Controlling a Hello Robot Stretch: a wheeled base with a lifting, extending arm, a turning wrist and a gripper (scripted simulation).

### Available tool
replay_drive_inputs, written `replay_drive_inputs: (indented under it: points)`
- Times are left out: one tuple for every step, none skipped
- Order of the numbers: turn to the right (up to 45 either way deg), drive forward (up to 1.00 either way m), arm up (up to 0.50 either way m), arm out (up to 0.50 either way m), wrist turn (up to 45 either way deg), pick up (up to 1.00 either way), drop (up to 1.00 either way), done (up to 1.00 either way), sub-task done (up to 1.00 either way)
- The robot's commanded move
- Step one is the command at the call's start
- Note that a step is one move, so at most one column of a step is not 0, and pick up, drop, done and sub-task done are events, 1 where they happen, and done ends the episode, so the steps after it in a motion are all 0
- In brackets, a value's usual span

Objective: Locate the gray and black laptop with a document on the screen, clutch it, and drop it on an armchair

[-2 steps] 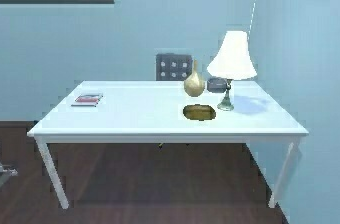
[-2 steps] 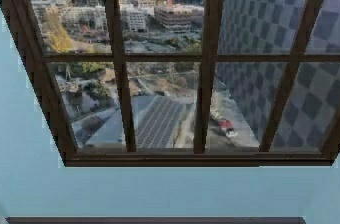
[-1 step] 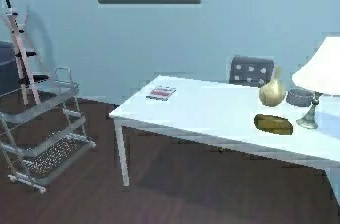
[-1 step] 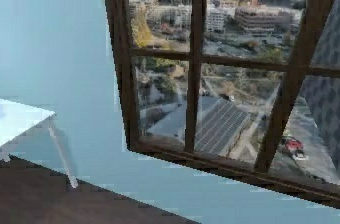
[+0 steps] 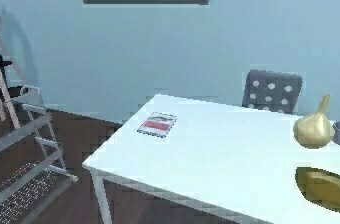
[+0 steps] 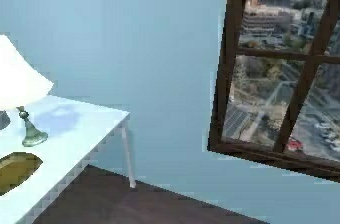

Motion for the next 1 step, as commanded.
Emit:
replay_drive_inputs:
  points:
    - [-45.0,0.00,0.00,0.00,0.0,0.00,0.00,0.00,0.00]
